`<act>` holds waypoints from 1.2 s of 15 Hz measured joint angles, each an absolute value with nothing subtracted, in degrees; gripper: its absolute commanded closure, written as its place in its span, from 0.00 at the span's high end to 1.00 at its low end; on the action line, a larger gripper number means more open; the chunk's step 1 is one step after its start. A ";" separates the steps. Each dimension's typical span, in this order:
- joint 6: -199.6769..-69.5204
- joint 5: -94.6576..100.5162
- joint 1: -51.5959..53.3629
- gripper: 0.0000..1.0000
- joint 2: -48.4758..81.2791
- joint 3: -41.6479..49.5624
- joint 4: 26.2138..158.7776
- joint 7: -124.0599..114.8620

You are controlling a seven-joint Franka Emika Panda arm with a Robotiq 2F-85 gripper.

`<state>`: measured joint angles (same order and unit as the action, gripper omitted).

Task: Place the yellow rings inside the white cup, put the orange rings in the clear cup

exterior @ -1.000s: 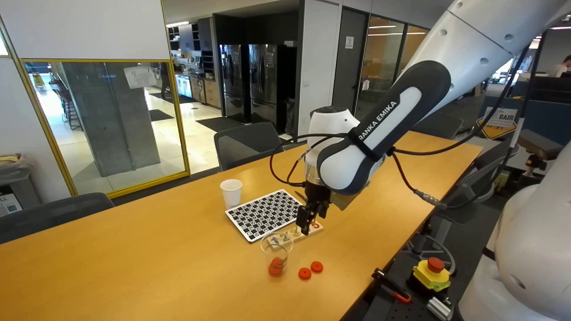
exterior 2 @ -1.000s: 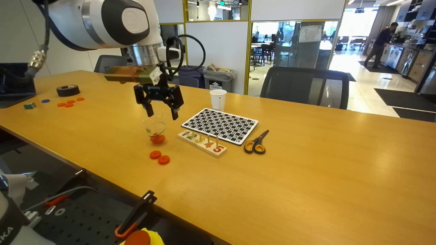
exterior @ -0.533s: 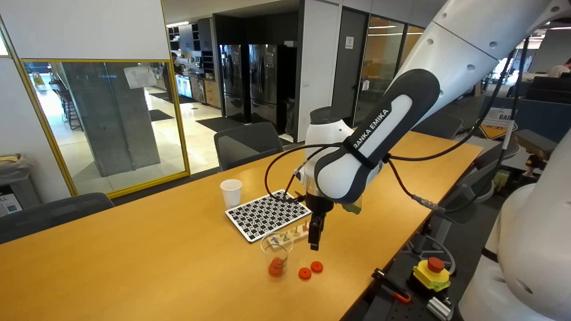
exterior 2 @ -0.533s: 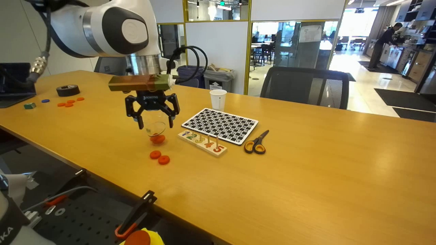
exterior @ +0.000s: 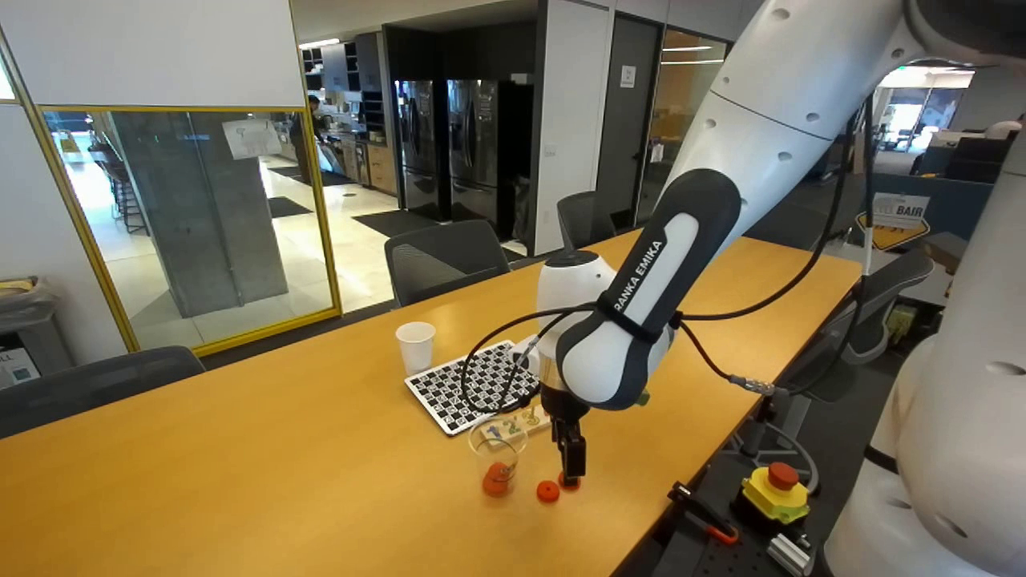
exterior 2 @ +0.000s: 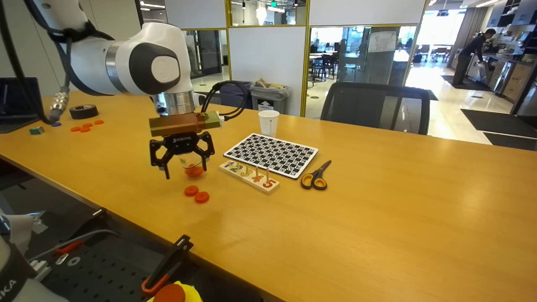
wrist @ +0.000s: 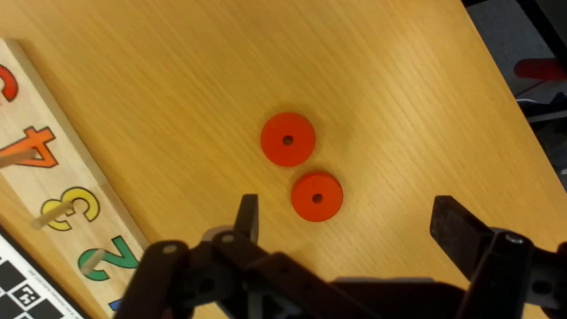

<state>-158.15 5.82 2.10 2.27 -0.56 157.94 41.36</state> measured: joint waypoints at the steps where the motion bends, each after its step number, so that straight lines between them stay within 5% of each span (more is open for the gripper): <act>1: -159.54 5.38 2.09 1.00 3.36 -0.89 157.94 43.16; 18: -173.77 5.37 -4.97 1.00 15.86 -7.88 157.88 49.48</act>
